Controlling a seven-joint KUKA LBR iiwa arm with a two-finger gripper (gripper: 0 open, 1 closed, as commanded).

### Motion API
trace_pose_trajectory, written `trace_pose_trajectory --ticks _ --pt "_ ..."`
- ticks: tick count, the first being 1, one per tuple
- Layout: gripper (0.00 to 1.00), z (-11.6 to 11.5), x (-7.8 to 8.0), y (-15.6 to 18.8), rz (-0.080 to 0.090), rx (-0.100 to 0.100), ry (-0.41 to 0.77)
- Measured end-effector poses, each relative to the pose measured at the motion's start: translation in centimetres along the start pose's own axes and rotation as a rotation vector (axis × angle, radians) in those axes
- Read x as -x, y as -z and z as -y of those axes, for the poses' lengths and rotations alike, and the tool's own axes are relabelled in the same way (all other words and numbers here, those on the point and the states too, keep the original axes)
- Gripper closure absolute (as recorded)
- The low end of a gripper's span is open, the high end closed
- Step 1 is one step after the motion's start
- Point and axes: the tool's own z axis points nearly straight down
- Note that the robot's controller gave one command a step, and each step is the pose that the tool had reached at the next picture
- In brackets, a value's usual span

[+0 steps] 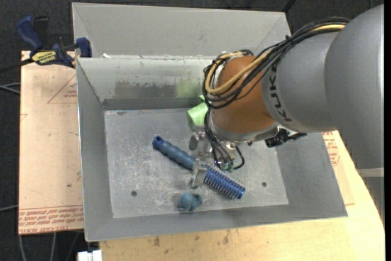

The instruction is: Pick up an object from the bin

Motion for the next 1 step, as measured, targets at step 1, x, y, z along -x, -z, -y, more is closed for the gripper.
trace_pose_trajectory --ticks 1 --pt "0.00 0.60 0.08 -3.14 -0.002 0.000 -0.088"
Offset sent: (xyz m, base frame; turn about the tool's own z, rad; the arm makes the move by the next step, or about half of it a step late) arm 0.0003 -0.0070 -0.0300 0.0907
